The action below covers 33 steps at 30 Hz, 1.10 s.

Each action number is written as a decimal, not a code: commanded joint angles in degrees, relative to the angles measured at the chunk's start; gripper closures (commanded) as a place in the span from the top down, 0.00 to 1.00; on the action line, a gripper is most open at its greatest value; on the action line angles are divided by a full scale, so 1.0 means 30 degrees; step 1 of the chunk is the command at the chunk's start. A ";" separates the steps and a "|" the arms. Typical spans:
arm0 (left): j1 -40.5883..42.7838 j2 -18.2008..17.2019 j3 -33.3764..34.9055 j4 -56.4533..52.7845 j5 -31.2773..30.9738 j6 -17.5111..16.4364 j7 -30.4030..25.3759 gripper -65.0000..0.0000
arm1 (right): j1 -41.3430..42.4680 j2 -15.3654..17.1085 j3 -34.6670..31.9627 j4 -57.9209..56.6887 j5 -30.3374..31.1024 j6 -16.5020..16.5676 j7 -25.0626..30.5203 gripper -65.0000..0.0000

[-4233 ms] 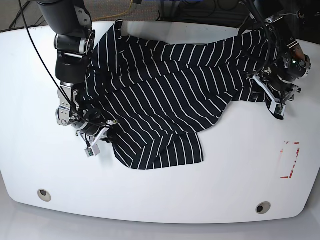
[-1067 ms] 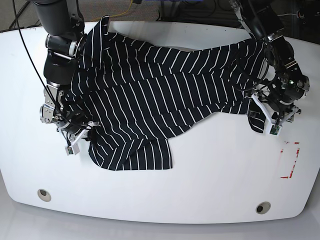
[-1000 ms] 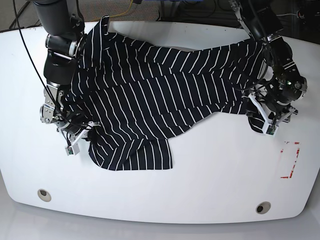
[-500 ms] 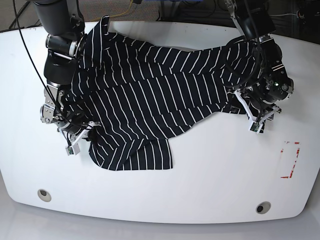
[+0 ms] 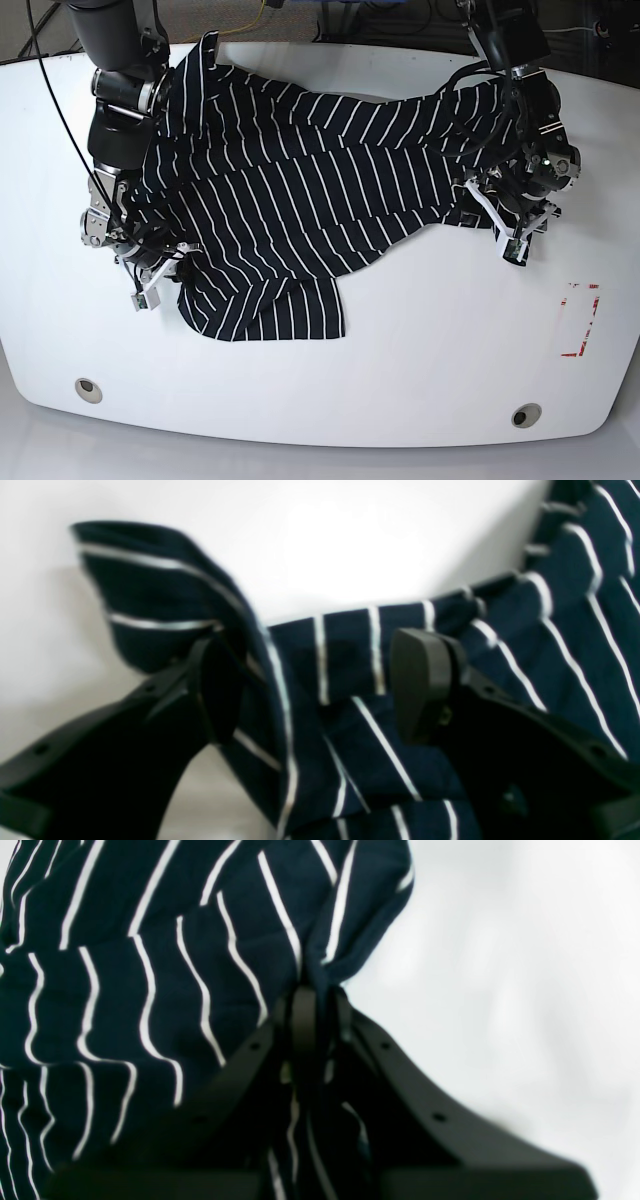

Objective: Layout the t-shirt on the table in an organized manner, then fold the t-shirt properly
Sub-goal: 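Drag the shirt with both grippers apart to spread it flat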

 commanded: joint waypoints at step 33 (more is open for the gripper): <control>0.0030 -0.0951 0.0016 -0.0790 -0.0219 0.0625 -0.1066 0.17 | 0.0076 0.0192 -0.0005 0.0171 -0.0033 0.0077 -0.0223 0.04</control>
